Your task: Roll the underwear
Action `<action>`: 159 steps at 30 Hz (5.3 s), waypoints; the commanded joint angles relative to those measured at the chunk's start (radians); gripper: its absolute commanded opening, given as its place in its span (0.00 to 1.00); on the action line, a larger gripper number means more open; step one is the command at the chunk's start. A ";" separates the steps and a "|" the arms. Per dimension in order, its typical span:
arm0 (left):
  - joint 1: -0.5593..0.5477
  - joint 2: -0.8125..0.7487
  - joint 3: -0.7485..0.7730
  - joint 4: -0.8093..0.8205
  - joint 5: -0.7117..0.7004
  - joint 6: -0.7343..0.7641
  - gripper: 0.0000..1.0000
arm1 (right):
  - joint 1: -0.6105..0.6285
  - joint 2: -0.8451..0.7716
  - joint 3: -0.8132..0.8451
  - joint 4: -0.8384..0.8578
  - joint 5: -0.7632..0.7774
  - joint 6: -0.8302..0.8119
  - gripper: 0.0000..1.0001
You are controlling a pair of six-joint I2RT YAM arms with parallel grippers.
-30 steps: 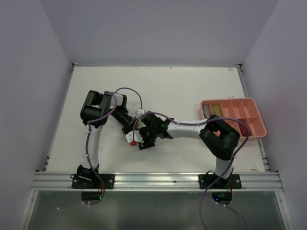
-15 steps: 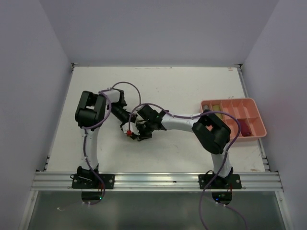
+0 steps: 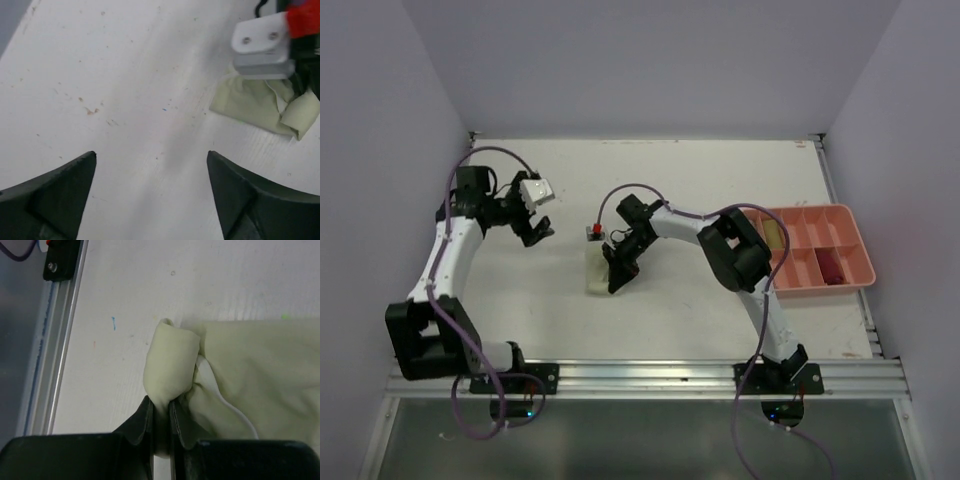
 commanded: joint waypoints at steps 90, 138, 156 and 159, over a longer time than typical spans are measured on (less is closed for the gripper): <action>-0.429 0.910 0.242 -0.566 0.011 0.321 0.04 | 0.240 -0.457 -0.510 0.519 0.668 -0.204 0.77; -0.608 -0.469 -0.715 0.368 -0.344 0.107 0.75 | 0.010 0.339 0.275 -0.346 -0.142 0.159 0.00; -0.669 -0.167 -0.682 0.332 -0.403 0.097 0.23 | -0.004 0.388 0.344 -0.457 -0.171 0.101 0.06; -0.669 -0.124 -0.654 0.281 -0.398 0.092 0.10 | -0.025 0.362 0.376 -0.466 -0.158 0.110 0.42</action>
